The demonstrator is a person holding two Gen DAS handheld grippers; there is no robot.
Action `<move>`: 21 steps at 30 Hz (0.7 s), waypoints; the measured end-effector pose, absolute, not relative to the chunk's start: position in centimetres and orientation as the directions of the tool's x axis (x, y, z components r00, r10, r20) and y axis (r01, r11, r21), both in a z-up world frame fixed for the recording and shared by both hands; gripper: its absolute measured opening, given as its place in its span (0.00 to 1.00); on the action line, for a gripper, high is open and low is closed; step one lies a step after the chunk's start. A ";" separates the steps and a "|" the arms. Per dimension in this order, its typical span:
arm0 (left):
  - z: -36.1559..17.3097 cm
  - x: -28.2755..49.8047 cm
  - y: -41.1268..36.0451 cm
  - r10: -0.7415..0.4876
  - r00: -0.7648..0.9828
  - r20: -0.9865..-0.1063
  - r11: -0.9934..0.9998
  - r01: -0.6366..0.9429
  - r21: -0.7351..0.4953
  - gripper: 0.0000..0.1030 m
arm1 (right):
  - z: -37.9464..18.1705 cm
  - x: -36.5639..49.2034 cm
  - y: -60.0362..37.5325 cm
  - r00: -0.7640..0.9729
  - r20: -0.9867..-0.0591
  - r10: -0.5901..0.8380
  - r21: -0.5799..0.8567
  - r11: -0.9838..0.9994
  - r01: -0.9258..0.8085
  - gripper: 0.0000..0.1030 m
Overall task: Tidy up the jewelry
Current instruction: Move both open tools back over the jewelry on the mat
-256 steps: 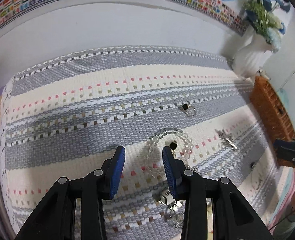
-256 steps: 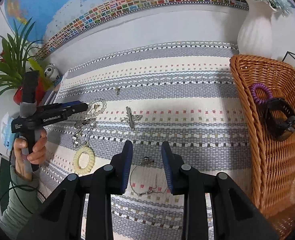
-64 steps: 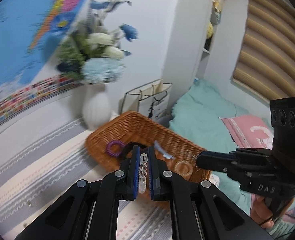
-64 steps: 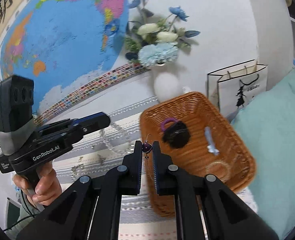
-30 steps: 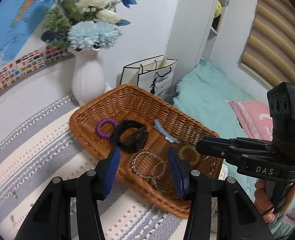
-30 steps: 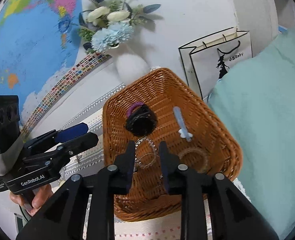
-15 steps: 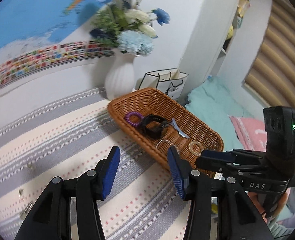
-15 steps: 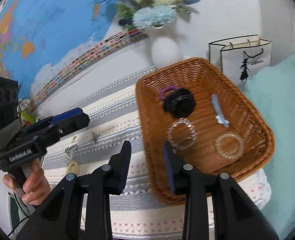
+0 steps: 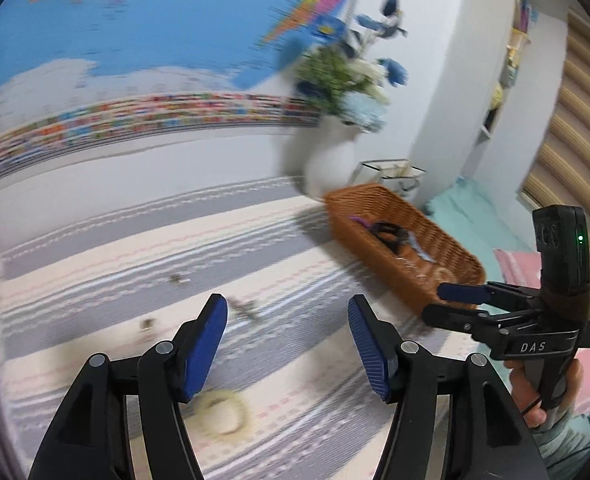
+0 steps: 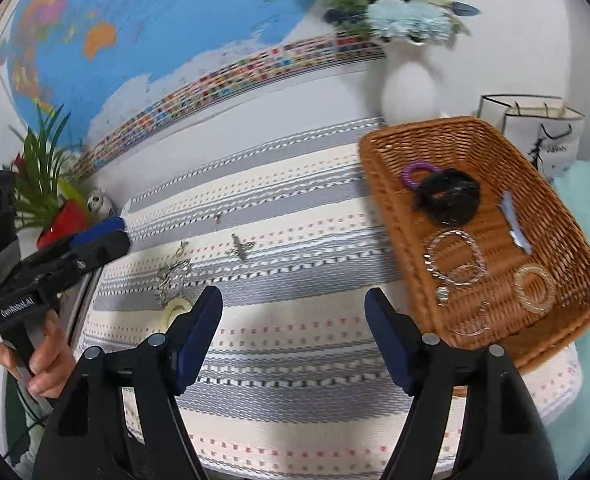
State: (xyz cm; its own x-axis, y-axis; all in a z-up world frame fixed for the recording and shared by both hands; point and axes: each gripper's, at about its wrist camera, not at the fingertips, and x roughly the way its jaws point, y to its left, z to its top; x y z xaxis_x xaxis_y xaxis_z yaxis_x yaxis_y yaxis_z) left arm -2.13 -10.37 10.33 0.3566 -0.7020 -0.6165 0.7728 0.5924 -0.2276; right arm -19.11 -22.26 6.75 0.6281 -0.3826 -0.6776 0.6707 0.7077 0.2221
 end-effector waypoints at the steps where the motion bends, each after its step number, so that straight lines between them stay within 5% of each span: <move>1: 10.2 -1.9 -9.5 -0.697 0.369 -0.615 0.604 0.764 -0.227 0.62 | 6.6 -18.4 -21.9 0.625 -0.682 -0.379 0.211 0.716 0.665 0.75; 10: 8.5 2.3 -2.5 -0.619 0.472 -0.628 0.731 0.639 -0.239 0.62 | 5.9 -12.9 -20.1 0.593 -0.710 -0.380 0.111 0.771 0.627 0.75; 21: 5.0 5.3 -2.7 -0.563 0.425 -0.708 0.761 0.601 -0.244 0.62 | 4.5 -9.0 -20.7 0.582 -0.742 -0.333 0.107 0.797 0.594 0.75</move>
State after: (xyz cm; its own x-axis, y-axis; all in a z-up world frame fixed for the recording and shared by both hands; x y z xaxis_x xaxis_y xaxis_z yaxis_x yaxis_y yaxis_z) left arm 5.26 -2.69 5.04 0.4254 -0.5632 -0.7084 0.6011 0.7610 -0.2440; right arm -8.96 -20.75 4.51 0.5815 -0.3330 -0.7422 0.5938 0.7974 0.1075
